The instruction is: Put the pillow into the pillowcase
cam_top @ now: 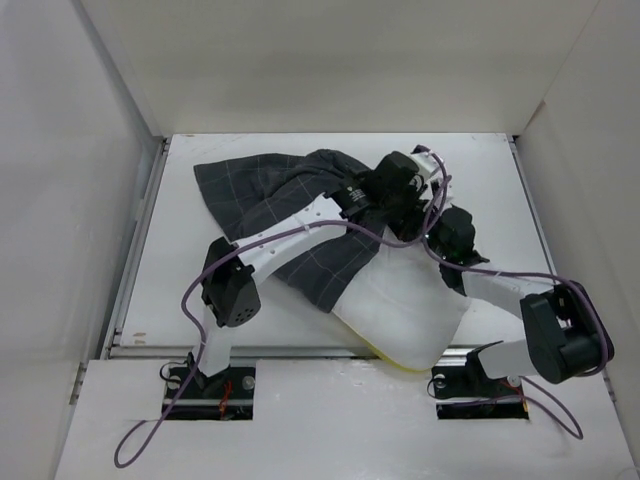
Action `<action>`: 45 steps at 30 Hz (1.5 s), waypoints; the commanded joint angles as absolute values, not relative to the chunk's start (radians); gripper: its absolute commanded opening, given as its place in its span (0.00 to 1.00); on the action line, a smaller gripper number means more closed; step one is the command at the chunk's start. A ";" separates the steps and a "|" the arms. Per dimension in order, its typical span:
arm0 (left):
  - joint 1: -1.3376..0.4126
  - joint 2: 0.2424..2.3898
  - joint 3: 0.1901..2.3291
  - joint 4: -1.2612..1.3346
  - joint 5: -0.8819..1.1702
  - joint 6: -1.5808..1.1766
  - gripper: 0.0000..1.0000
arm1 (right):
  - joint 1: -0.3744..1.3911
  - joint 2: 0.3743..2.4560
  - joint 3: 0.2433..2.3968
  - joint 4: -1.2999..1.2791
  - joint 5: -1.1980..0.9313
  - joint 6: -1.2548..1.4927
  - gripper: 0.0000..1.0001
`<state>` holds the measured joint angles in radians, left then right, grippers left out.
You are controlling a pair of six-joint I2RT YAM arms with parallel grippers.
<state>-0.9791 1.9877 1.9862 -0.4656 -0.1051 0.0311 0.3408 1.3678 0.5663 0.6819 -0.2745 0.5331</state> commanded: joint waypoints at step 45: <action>-1.054 1.202 0.581 -0.202 -0.299 -0.965 0.98 | 1.009 1.499 0.991 -0.561 0.311 0.382 0.01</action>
<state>-1.0477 1.1549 0.5480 -0.2432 -0.2684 -0.9886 1.0031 1.4837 0.9493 -0.5373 0.2298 0.3431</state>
